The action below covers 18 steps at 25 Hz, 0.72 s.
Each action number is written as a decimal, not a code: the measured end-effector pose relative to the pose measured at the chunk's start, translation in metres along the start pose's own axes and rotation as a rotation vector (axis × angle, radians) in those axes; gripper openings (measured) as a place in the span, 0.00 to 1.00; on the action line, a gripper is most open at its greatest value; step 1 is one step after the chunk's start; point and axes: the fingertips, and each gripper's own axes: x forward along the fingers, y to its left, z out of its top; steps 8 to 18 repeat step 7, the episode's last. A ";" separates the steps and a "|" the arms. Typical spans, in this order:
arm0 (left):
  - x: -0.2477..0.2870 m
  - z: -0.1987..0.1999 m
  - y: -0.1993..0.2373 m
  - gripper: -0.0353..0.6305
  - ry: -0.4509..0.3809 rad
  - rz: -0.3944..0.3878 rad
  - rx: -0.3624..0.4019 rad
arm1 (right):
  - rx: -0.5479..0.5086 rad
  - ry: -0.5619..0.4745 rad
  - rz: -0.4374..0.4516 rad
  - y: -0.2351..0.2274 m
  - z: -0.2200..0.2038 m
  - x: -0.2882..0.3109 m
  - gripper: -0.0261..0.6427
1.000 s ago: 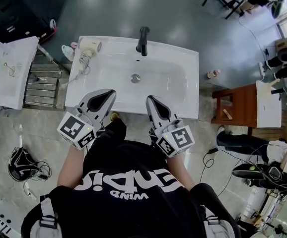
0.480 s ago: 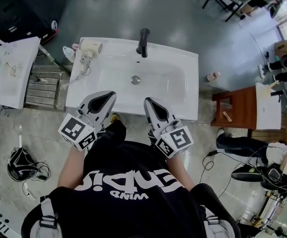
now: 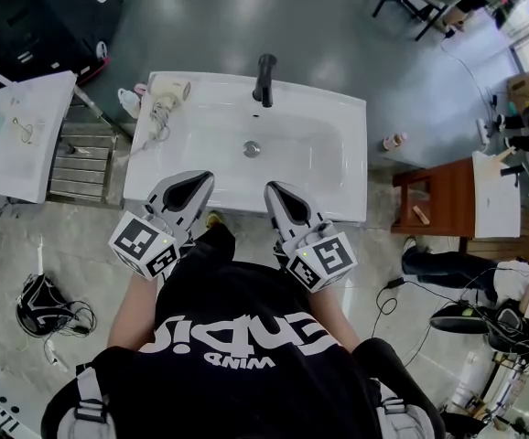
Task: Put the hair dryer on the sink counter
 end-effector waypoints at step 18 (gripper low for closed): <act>0.003 -0.001 -0.004 0.08 0.005 -0.022 0.015 | 0.006 0.006 0.001 -0.002 -0.003 0.000 0.07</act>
